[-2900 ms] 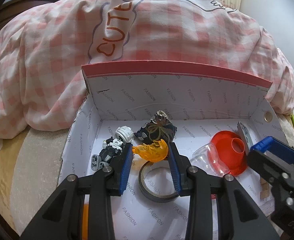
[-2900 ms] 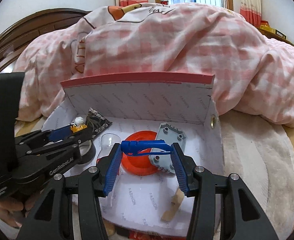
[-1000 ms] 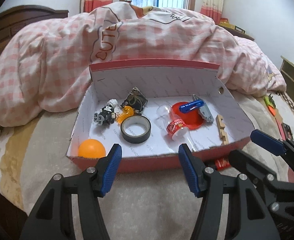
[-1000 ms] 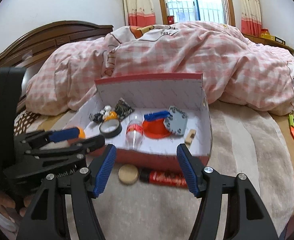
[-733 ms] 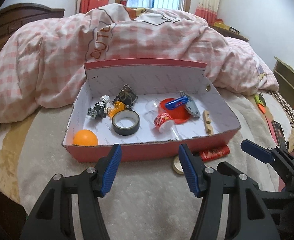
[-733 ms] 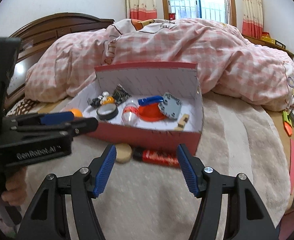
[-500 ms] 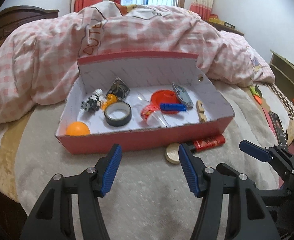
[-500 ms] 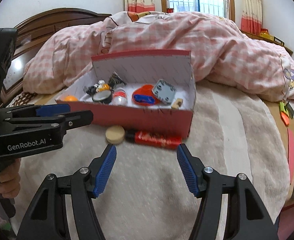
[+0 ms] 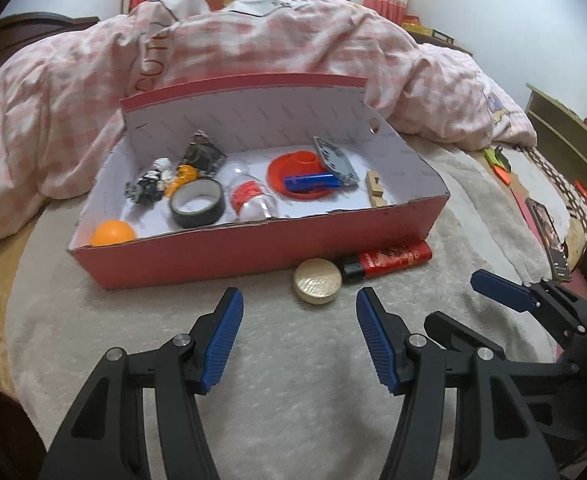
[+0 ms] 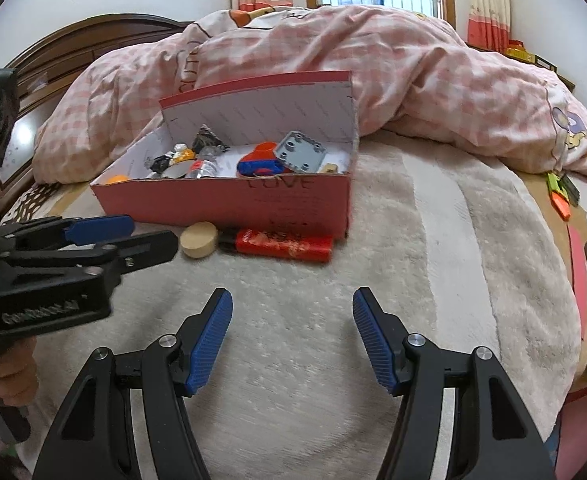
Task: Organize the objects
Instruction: 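Withdraw both tools and grasp the round wooden lid with the left tool, then grasp the red lighter with the right tool while the left tool holds the lid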
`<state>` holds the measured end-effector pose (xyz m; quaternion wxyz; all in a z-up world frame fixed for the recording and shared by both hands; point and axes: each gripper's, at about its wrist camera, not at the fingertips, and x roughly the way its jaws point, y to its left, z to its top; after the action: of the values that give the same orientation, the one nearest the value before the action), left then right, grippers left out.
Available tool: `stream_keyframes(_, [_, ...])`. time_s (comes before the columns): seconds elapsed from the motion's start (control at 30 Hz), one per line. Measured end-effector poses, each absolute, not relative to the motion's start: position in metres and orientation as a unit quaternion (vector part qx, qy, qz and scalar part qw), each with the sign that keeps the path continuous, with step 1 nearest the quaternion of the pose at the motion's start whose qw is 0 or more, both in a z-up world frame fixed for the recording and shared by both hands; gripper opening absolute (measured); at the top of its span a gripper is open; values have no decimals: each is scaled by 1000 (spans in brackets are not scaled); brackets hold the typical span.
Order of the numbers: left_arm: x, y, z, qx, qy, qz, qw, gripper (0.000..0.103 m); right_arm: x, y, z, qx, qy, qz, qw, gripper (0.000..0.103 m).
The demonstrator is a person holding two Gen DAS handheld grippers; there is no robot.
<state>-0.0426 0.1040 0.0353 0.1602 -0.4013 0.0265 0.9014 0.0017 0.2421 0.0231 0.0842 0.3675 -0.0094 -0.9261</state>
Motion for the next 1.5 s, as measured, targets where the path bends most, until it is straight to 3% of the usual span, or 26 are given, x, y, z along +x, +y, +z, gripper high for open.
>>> stream_keyframes(0.47, [-63,126,12,-421,53,893,149,59,2,245,11,376,-6,-923,81,64])
stream_keyframes(0.57, [-64,127,12,-421,56,893,148,56,2,246,10,377,-9,-923,82,64])
stream_keyframes(0.63, [-63,129,11,-419,59,893,154,48,2,245,9,377,-9,-923,81,64])
stream_keyframes(0.7, [-61,132,12,-415,65,893,163,35,2,245,9,377,-8,-923,81,64])
stream_keyframes(0.77, [-58,134,12,-410,74,894,164,30,2,245,9,377,-7,-923,80,64])
stream_keyframes(1.2, [-51,96,18,-406,46,904,127,30,0,245,9,377,-10,-923,77,65])
stream_keyframes(1.23, [-51,92,18,-407,43,904,124,30,-1,246,10,376,-15,-923,77,65])
stream_keyframes(1.3, [-52,84,15,-411,33,904,117,30,-4,249,12,377,-33,-923,77,77])
stream_keyframes(1.37, [-54,78,11,-418,19,901,115,30,-8,249,14,378,-43,-921,79,83])
stream_keyframes(1.5, [-53,77,10,-414,15,903,118,30,-18,245,20,384,-32,-920,69,86])
